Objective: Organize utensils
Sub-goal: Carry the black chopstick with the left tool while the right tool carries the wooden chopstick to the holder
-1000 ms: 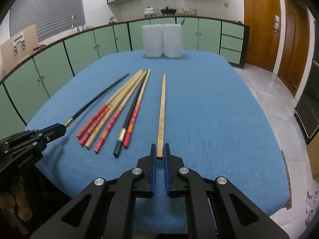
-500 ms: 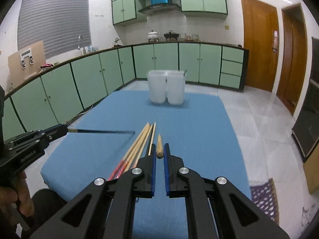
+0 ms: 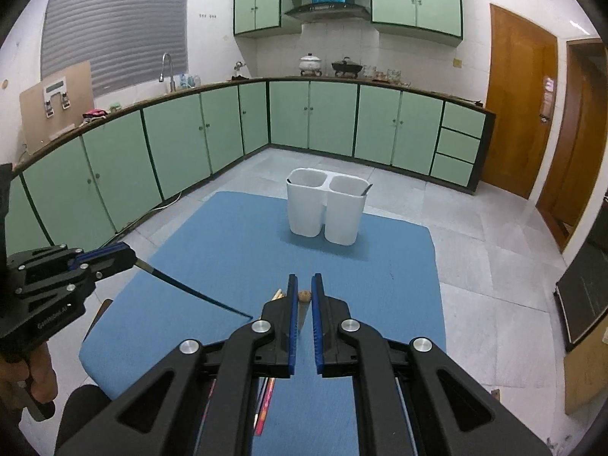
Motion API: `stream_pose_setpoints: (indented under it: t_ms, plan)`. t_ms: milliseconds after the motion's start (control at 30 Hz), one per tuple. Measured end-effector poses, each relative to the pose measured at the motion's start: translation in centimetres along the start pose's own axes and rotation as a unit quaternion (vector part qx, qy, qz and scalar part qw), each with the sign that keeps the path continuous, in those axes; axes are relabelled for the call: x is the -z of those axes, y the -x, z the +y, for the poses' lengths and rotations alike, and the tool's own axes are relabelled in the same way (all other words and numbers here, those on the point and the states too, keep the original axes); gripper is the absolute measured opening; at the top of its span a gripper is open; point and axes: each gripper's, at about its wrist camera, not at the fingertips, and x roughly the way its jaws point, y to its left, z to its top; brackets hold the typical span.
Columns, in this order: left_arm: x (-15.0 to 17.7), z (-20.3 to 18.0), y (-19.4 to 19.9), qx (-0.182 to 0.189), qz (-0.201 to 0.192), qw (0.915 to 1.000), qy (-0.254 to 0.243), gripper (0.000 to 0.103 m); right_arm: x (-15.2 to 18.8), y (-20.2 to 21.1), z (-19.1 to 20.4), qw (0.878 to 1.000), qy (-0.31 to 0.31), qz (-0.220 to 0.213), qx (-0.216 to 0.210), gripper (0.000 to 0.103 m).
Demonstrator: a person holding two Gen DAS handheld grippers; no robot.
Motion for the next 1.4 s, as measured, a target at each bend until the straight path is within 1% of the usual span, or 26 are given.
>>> stream_pose_setpoints:
  t_ms: [133,200,300,533,733,833,967,1100,1267,1400]
  plan:
    - [-2.3,0.5,-1.5,0.003,0.008,0.9999,-0.007,0.006,-2.1,-1.4,-0.5,1.000,0.005,0.017,-0.006,0.007]
    - [-2.9,0.9,-2.0,0.010,0.013,0.9999,-0.004,0.006,-3.3,-2.1,-0.6,1.000,0.007,0.025,-0.007,0.007]
    - [-4.1,1.3,-2.7,0.010,0.014,0.9998,-0.007,0.006,-4.3,-2.7,-0.8,0.999,0.009,0.036,-0.011,0.007]
    - [-7.5,1.7,-2.9,0.013,0.000,0.9999,-0.005,0.006,-6.9,-2.4,-1.1,0.999,0.015,0.036,-0.009,0.007]
    - [-11.9,0.8,-2.7,0.007,-0.025,0.9996,-0.015,0.006,-10.9,-1.7,-2.1,1.000,0.009,0.022,0.000,0.007]
    - [-14.7,0.2,-2.8,-0.003,-0.044,0.9986,-0.028,0.006,-13.5,-1.6,-3.1,1.000,-0.003,0.014,0.001,0.007]
    - [-18.2,-0.1,-3.1,-0.014,-0.069,0.9971,-0.030,0.006,-17.3,-1.7,-4.5,1.000,-0.022,-0.010,0.002,0.007]
    - [-21.7,0.0,-3.8,-0.019,-0.095,0.9951,-0.017,0.006,-20.7,-2.0,-5.2,0.999,-0.027,-0.036,0.009,0.007]
    - [-25.3,-0.3,-5.9,-0.023,-0.119,0.9926,-0.007,0.006,-24.6,-4.2,-6.3,0.998,-0.028,-0.057,0.022,0.007]
    - [-26.9,-0.7,-8.8,-0.028,-0.136,0.9903,-0.009,0.006,-25.7,-7.2,-7.5,0.997,-0.034,-0.063,0.026,0.007]
